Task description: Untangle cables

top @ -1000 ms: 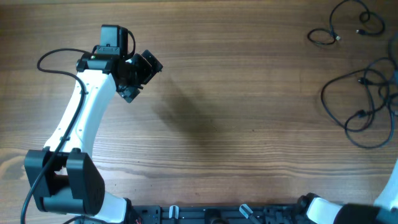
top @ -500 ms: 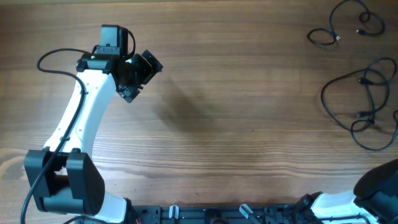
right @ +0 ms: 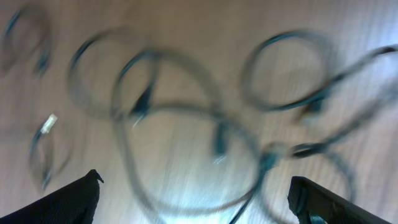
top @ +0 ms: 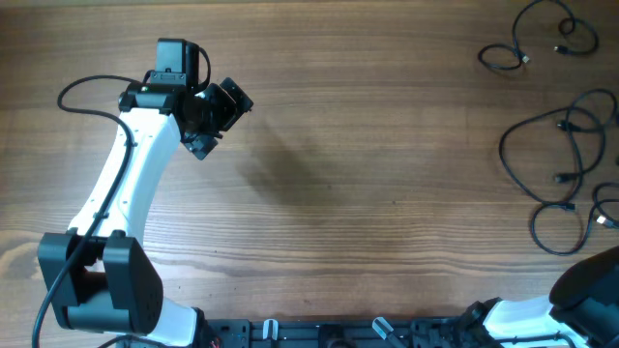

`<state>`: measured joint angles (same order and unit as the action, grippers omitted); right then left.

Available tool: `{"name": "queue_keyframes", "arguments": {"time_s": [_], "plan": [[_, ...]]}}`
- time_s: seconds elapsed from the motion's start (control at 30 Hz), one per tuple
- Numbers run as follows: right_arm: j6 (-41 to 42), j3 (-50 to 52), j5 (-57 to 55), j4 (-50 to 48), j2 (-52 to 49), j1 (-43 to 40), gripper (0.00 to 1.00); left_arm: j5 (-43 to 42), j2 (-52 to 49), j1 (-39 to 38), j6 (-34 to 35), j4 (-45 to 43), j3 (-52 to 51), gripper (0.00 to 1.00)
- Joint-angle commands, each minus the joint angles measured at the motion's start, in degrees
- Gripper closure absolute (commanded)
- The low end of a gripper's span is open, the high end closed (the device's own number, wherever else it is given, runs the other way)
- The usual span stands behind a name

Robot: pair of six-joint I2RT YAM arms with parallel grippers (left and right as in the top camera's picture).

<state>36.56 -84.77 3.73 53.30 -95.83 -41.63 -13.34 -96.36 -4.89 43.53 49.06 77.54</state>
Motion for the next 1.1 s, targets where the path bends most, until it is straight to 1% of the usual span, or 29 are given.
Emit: {"name": "queue_keyframes", "arguments": {"time_s": [0.0,0.07,0.2,0.33,0.4,0.47,0.6,0.77,1.07], "plan": [[-14.88,0.04,19.06,-1.53,4.15,5.14,0.01,0.59,-0.52,-0.26,-1.11,0.02,0.09,0.00],[-17.97,0.04,19.87,-1.64,6.73,9.70,0.00,0.59,-0.52,-0.26,-1.11,0.02,0.09,0.00],[-24.98,0.02,19.85,-1.86,12.76,22.91,0.00,0.59,-0.52,-0.26,-1.11,0.00,0.09,0.00],[-33.64,-0.39,16.11,-1.64,19.26,38.69,0.01,0.59,-0.52,-0.26,-1.11,0.00,0.09,0.00],[-33.68,-0.39,13.70,-1.44,22.32,45.11,0.00,0.59,-0.52,-0.26,-1.11,0.02,0.09,0.00],[-33.57,-0.39,13.62,-0.94,25.59,51.08,0.00,0.59,-0.52,-0.26,-1.11,0.02,0.09,0.00],[-33.35,-0.39,13.73,2.12,28.33,54.62,0.00,0.59,-0.52,-0.26,-1.11,0.02,0.09,0.00],[-33.53,-0.35,12.15,7.28,28.52,54.80,0.00,0.59,-0.52,-0.26,-1.11,0.02,0.09,0.00],[-33.59,0.00,12.13,7.63,27.21,54.77,0.00,0.59,-0.52,-0.26,-1.11,0.02,0.09,0.00]]}}
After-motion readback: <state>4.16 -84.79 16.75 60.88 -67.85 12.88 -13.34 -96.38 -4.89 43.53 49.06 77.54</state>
